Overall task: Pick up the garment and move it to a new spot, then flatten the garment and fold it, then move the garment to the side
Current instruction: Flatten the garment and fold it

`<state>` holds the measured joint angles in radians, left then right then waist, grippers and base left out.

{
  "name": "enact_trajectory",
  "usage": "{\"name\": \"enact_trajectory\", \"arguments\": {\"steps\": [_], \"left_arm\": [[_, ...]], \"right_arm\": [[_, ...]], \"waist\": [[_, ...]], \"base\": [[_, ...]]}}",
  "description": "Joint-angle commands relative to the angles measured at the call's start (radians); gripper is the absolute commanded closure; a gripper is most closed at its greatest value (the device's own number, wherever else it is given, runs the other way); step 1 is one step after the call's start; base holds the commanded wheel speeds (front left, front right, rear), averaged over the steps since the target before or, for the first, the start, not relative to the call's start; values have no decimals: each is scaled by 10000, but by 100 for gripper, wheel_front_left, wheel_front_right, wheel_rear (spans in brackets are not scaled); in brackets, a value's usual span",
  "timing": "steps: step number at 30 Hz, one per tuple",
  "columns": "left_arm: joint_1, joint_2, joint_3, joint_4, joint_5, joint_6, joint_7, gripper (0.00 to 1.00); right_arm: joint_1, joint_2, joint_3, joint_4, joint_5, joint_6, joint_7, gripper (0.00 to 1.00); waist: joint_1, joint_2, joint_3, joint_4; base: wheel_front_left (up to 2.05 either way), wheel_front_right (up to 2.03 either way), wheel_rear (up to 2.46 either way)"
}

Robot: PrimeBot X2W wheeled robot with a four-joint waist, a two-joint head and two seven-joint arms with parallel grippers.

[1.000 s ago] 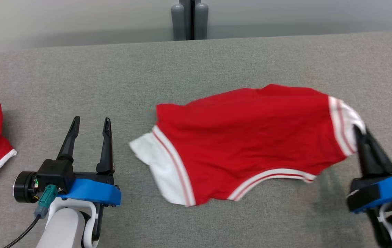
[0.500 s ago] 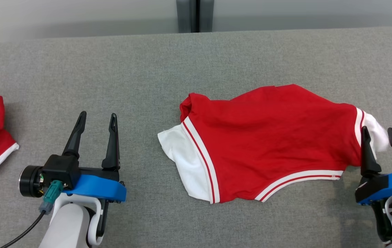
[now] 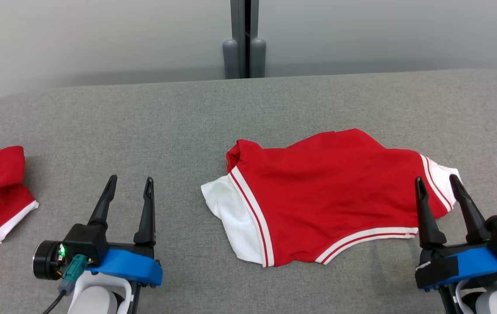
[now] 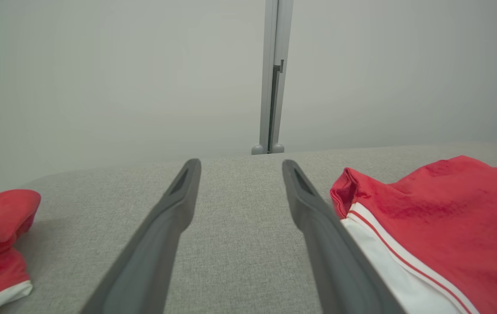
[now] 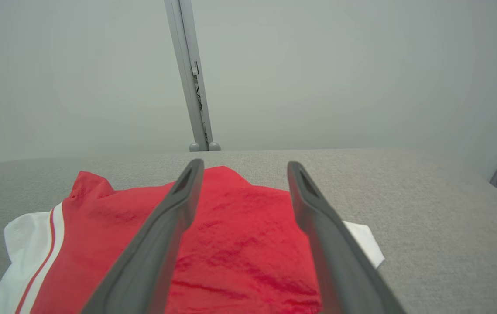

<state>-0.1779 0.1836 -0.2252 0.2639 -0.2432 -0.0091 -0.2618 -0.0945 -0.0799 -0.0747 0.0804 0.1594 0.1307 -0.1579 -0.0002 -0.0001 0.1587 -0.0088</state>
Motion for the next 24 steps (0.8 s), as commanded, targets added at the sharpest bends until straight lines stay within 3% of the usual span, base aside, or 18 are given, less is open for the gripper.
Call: {"name": "enact_trajectory", "arguments": {"steps": [1, 14, 17, 24], "left_arm": [[114, 56, -28, 29, 24, 4, -33, 0], [232, 175, -145, -23, -97, 106, 151, 0], [146, 179, -157, -73, -97, 132, 159, 0], [-244, 132, -223, -205, -47, 184, 114, 0]], "right_arm": [[281, 58, -37, -252, -4, 1, 174, 0], [582, 139, 236, -580, -77, 3, 783, 0], [510, 34, 709, -473, -86, 3, 974, 0], [-44, -446, 3348, 482, 168, 1, 1533, 0]], "waist": [[2, 1, -94, -40], [2, 1, -149, 0], [2, 1, -61, 46], [2, 1, 478, 322]], "base": [[0, 0, 0], [0, 0, 0], [0, 0, 0], [0, 0, 0]]}}
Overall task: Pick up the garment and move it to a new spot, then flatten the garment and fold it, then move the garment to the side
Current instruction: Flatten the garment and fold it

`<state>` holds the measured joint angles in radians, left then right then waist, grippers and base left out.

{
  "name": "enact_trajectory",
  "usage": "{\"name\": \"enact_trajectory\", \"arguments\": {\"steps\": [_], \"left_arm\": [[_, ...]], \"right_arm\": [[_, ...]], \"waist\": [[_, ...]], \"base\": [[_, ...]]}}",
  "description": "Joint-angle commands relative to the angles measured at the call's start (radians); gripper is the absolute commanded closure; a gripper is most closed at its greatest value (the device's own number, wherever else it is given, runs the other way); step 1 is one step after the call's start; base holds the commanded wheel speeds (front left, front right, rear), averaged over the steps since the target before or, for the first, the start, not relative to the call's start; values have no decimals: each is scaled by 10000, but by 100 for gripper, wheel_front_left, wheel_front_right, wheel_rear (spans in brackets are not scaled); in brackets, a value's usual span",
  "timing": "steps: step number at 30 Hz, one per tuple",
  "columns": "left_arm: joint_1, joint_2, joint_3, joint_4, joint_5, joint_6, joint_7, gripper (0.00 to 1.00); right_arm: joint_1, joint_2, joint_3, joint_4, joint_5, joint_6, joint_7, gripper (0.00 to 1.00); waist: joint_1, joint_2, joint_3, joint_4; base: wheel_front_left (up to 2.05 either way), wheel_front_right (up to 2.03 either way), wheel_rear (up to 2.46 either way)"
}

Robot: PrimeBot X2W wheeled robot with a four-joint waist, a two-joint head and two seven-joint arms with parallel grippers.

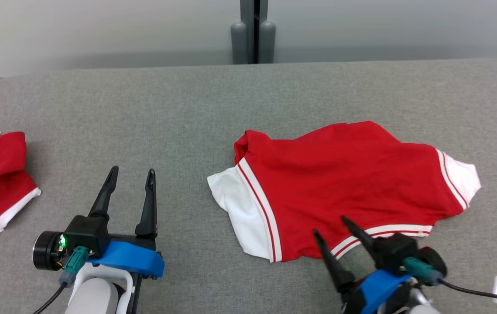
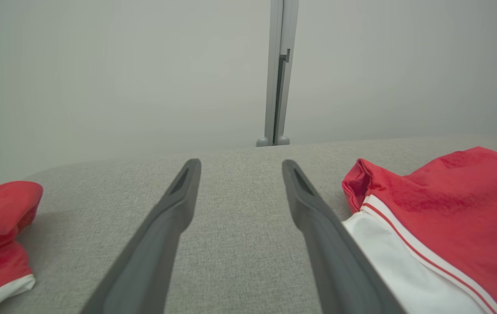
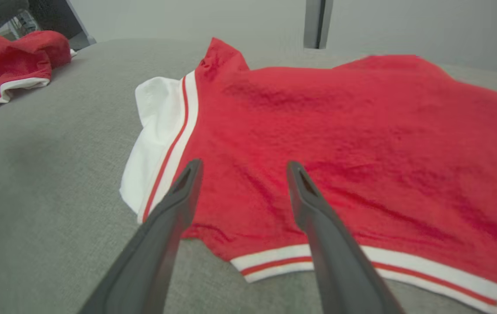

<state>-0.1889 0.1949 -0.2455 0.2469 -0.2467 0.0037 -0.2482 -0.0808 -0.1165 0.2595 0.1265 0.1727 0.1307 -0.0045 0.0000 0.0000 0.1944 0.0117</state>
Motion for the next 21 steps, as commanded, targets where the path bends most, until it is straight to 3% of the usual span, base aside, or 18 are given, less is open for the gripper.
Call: {"name": "enact_trajectory", "arguments": {"steps": [1, 7, 13, 14, 15, 16, 17, 21], "left_arm": [[-189, 7, -33, -30, -9, 64, -37, 0], [-481, -75, -57, 60, 14, 74, -102, 0], [-590, -147, -46, 218, 2, 83, -145, 0], [-586, -159, -41, 244, 1, 88, -152, 0], [-573, -166, -35, 269, -1, 75, -159, 0], [-556, -166, -28, 291, -3, 83, -164, 0], [-539, -176, -29, 318, -4, 87, -169, 0], [-371, -168, 7, 413, -32, 96, -174, 0]], "right_arm": [[-273, -123, 358, 227, 85, 1, 46, 0], [-992, -310, 2130, 1551, 193, 1, 162, 0], [-1594, -342, 2870, 3010, 226, 1, 445, 0], [-1658, -335, 2951, 3240, 243, 1, 525, 15], [-1717, -321, 3004, 3435, 258, 1, 577, 52], [-1764, -304, 3067, 3612, 292, 1, 646, 79], [-1789, -297, 3119, 3747, 323, 3, 683, 100], [-1864, -208, 3180, 3718, 513, 14, 208, 100]], "waist": [[0, 0, 202, 163], [0, 0, 528, 416], [0, 0, 548, 521], [0, 0, 518, 523], [0, 0, 480, 523], [0, 0, 445, 515], [0, 0, 398, 514], [0, 0, 120, 456]], "base": [[0, 0, 0], [0, 0, 0], [0, 0, 0], [0, 0, 0], [0, 0, 0], [0, 0, 0], [0, 0, 0], [0, 0, 0]]}}
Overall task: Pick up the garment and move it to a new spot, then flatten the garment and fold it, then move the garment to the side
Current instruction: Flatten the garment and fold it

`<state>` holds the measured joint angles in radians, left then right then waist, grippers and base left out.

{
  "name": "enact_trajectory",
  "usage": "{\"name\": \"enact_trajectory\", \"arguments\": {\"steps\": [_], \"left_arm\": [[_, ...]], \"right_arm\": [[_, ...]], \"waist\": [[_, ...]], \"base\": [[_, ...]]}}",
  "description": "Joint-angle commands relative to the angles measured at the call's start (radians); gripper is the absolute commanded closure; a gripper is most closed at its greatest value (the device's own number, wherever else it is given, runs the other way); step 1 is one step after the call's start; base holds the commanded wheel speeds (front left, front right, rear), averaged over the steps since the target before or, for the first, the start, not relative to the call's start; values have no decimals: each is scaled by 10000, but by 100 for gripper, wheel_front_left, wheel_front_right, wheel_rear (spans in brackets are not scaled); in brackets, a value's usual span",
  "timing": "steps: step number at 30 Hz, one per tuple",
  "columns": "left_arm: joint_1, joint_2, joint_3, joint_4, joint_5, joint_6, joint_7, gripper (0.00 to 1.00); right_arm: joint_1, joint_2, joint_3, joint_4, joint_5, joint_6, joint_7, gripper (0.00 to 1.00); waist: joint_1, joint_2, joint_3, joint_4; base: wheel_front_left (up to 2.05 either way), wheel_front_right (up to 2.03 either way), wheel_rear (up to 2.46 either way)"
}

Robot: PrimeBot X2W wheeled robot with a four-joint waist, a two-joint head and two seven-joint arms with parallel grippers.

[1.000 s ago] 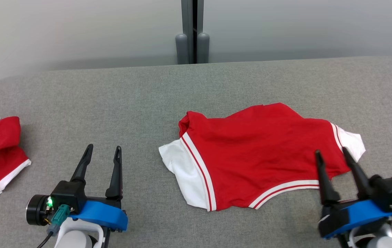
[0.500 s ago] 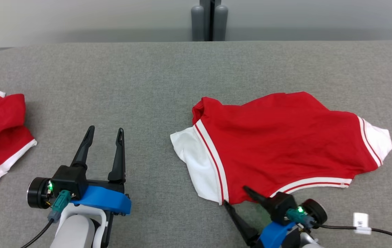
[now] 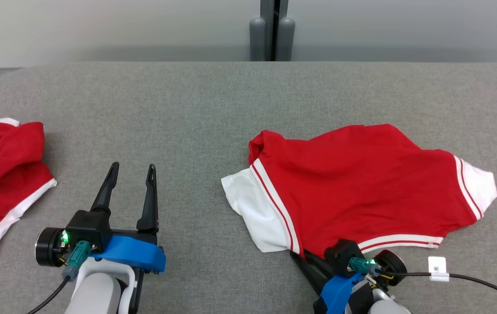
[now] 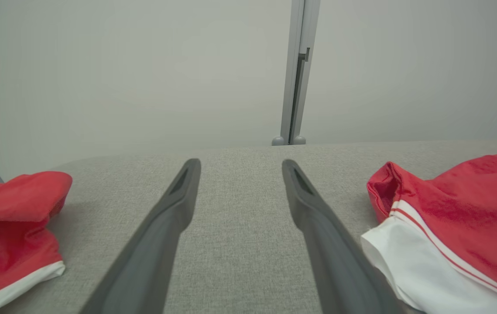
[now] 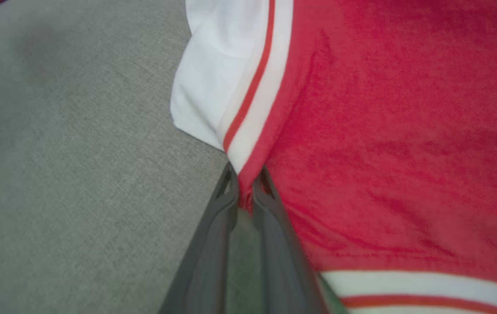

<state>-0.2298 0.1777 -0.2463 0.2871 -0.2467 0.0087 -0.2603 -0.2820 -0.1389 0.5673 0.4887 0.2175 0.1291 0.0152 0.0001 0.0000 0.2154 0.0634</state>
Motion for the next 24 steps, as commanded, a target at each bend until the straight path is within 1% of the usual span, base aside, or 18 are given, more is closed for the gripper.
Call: {"name": "enact_trajectory", "arguments": {"steps": [1, 6, 10, 12, 14, 17, 20, 22, 24], "left_arm": [[88, 9, 17, 16, -40, 48, -56, 0], [330, 61, 79, 45, -74, 101, -55, 0], [529, 94, 107, 26, -84, 136, -56, 0], [625, 120, 119, 6, -103, 163, -57, 0], [696, 148, 117, -27, -116, 186, -57, 0], [803, 181, 86, -66, -126, 200, -51, 0], [830, 221, 50, -115, -128, 229, -3, 0], [830, 237, 27, -143, -133, 244, 22, 0], [803, 242, -9, -177, -132, 269, 48, 0]], "right_arm": [[136, 44, 81, -26, 127, 29, -185, 100], [146, 73, 365, -962, 444, 26, -849, 100], [63, -12, 659, -2211, 650, 26, -1217, 100], [-15, -64, 636, -2921, 713, 24, -1369, 100], [-64, -124, 354, -3592, 753, 18, -1503, 100], [147, -199, -707, -4390, 702, 17, -1595, 100], [574, -140, -2209, -4824, 586, 17, -1493, 100], [869, -49, -3369, -4896, 587, 17, -1409, 100], [1238, 23, -4499, -4653, 592, 18, -1283, 100]], "waist": [[-1, 0, -163, -79], [-1, 0, -615, -246], [-1, 0, -917, -412], [-1, 0, -1031, -510], [-1, 0, -1132, -615], [-1, 0, -1209, -742], [-1, 0, -1242, -843], [-1, 0, -1224, -892], [-1, 0, -1184, -920]], "base": [[0, 0, 0], [0, 0, 0], [0, 0, 0], [0, 0, 0], [0, 0, 0], [0, 0, 0], [0, 0, 0], [0, 0, 0], [0, 0, 0]]}}
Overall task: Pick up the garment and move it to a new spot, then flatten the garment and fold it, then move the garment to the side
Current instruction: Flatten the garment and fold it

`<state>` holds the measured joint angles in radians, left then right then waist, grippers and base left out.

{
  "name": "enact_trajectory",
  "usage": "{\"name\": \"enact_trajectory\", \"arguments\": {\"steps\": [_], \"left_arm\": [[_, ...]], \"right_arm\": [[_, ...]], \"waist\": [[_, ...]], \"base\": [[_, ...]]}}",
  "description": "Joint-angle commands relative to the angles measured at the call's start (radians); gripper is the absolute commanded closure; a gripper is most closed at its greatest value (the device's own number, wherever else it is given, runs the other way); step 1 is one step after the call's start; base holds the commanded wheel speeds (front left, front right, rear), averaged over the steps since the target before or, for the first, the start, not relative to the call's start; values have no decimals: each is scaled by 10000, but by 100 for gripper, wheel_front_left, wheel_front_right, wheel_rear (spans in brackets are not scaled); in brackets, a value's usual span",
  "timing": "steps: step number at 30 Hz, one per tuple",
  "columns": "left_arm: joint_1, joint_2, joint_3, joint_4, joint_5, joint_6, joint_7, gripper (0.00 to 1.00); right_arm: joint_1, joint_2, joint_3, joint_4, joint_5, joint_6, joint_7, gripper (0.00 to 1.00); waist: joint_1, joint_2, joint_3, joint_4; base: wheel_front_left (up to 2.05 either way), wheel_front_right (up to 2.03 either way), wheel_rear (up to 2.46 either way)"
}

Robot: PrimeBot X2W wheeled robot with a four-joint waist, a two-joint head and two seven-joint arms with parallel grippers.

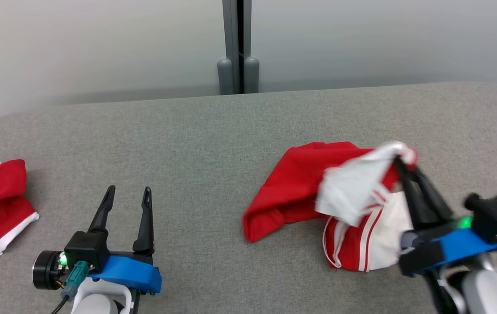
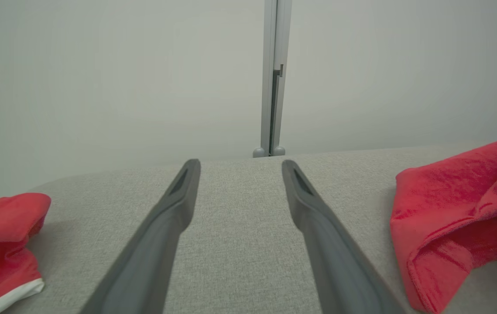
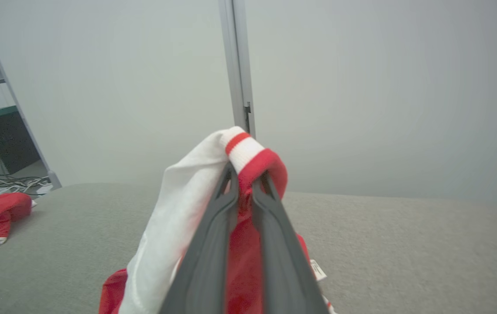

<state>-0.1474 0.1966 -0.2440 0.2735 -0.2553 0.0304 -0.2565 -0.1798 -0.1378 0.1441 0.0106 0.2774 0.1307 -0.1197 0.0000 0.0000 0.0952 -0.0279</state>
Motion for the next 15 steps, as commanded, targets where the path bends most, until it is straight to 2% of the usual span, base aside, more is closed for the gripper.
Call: {"name": "enact_trajectory", "arguments": {"steps": [1, 6, 10, 13, 14, 15], "left_arm": [[-43, 57, -42, -59, -46, 52, 21, 0], [-194, 63, -109, -115, -53, 50, 55, 0], [-282, 78, -140, -119, -61, 58, 45, 0], [-368, 82, -146, -100, -79, 78, 30, 0], [-375, 78, -152, -93, -91, 85, 23, 0], [-378, 79, -152, -80, -100, 92, 16, 0]], "right_arm": [[395, 82, -826, 310, 19, 1, 124, 100], [870, 368, -2967, 1778, 172, 3, 174, 100], [657, 431, -3785, 3028, 227, 1, -21, 100], [352, 370, -4014, 3775, 192, 3, -237, 99], [277, 357, -4047, 3923, 151, 3, -347, 62], [203, 323, -4034, 4000, 66, 3, -488, 0]], "waist": [[0, 0, 52, -15], [0, 0, 307, -20], [0, 0, 519, -3], [0, 0, 625, 6], [0, 0, 644, 13], [0, 0, 660, 15]], "base": [[0, 0, 0], [0, 0, 0], [0, 0, 0], [0, 0, 0], [0, 0, 0], [0, 0, 0]]}}
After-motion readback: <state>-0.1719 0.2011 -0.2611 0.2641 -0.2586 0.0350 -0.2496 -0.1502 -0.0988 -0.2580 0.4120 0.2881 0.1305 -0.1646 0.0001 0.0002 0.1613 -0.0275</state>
